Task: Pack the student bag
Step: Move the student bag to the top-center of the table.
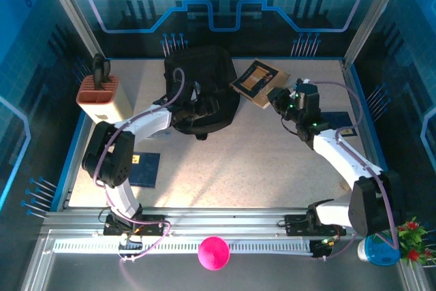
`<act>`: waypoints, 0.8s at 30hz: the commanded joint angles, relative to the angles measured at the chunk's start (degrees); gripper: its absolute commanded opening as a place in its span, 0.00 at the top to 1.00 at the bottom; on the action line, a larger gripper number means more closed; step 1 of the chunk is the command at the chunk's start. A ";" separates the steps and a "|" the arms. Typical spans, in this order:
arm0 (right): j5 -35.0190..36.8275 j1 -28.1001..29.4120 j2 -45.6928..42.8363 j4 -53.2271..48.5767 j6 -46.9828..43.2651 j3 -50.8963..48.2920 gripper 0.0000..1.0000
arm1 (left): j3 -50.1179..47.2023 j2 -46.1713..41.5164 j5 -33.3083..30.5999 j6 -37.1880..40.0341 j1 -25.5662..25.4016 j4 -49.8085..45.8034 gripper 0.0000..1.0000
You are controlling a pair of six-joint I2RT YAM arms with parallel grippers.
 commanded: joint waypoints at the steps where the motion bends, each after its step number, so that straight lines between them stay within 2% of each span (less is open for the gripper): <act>1: -0.99 -2.06 -2.91 -3.17 -5.58 1.00 0.89 | -0.42 0.93 1.53 2.35 -1.66 -3.44 0.25; 8: -3.30 -4.94 -2.41 -4.29 -5.24 0.78 0.89 | -4.88 1.51 6.89 -6.85 -7.17 3.08 0.26; 12: -4.66 -6.16 -2.12 -3.82 -4.58 0.04 0.89 | -2.07 2.43 6.84 -6.94 -10.64 2.21 0.26; 17: -5.77 -7.51 -2.87 -3.82 -4.50 -0.91 0.89 | 4.22 2.45 5.35 0.39 -11.99 -5.60 0.27; 21: -6.12 -8.48 -4.12 -3.92 -4.83 -2.03 0.89 | 9.74 3.48 3.29 12.70 -11.98 -14.93 0.28; 24: -6.28 -8.97 -4.80 -4.59 -5.43 -2.36 0.89 | 15.84 6.62 1.51 21.01 -11.99 -22.97 0.33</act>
